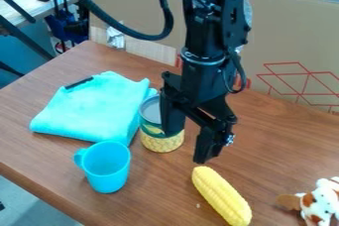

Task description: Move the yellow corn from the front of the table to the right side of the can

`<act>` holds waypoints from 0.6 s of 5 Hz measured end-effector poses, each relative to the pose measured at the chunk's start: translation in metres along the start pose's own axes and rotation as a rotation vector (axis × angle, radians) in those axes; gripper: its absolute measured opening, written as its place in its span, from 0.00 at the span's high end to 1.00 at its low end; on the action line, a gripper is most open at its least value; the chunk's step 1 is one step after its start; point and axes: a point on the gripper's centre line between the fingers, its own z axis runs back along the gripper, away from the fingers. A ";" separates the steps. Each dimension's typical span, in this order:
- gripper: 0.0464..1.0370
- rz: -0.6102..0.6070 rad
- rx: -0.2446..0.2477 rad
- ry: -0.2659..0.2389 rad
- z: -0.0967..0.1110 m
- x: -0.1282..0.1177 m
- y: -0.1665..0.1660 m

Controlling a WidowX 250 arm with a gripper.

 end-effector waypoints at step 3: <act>0.04 0.308 0.062 -0.060 -0.019 0.003 -0.018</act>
